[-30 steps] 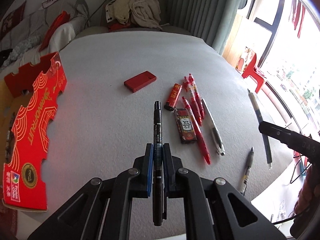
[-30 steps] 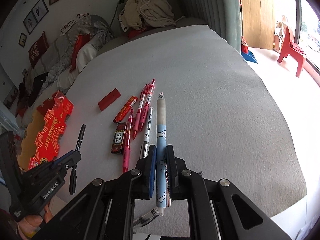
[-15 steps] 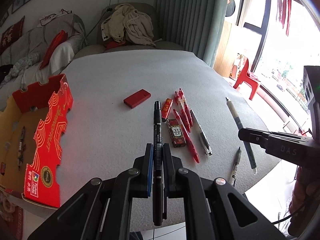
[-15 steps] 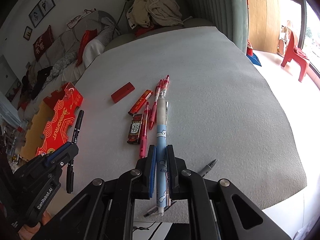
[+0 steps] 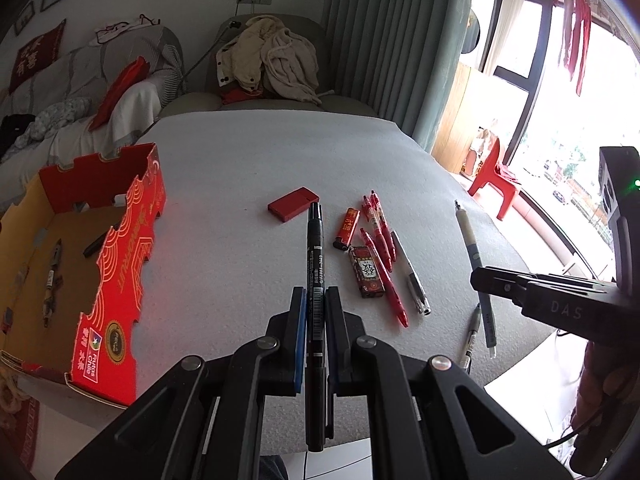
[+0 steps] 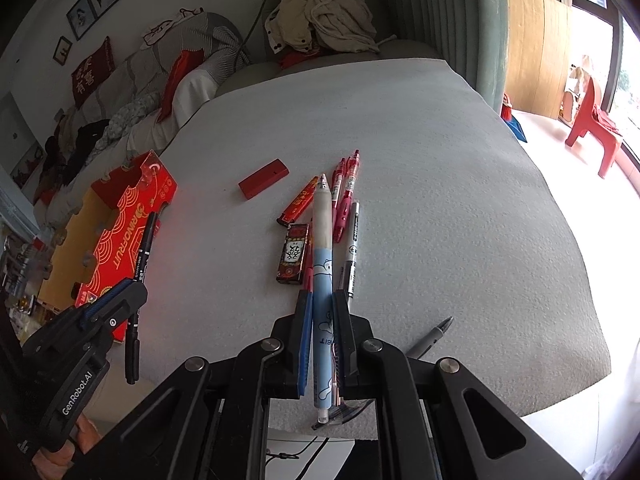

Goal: Organize rigid objects
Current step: 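Carry the black marker and light-blue pen with both tools over the box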

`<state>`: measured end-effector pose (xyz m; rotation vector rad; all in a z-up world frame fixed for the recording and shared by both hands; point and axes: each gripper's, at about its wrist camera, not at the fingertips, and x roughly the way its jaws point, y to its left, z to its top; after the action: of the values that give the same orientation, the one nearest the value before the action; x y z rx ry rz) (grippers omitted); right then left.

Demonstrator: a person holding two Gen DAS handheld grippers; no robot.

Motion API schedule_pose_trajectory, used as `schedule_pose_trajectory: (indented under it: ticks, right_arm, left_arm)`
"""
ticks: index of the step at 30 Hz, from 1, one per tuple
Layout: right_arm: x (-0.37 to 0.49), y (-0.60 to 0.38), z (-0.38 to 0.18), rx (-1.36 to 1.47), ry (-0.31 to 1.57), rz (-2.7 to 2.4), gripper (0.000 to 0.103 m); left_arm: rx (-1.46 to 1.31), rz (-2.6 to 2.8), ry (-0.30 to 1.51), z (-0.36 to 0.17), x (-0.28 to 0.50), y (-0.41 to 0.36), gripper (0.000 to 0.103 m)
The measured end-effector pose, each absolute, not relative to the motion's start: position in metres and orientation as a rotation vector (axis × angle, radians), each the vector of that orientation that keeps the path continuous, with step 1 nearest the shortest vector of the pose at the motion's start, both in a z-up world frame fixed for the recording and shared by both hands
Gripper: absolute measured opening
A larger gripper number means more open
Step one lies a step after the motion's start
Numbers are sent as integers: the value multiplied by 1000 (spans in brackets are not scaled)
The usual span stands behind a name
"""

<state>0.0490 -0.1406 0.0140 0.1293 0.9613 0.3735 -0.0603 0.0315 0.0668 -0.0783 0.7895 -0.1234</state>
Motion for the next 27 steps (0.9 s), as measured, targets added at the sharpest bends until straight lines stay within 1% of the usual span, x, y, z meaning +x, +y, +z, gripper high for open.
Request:
schedule_pose_trajectory:
  ticks: [15, 27]
  right_arm:
    - [51, -107, 33, 103, 934, 409, 11]
    - [53, -61, 60, 56, 887, 488, 11]
  left_arm:
    - [-131, -95, 713, 88, -71, 63, 10]
    - [-169, -26, 654, 105, -76, 100, 10]
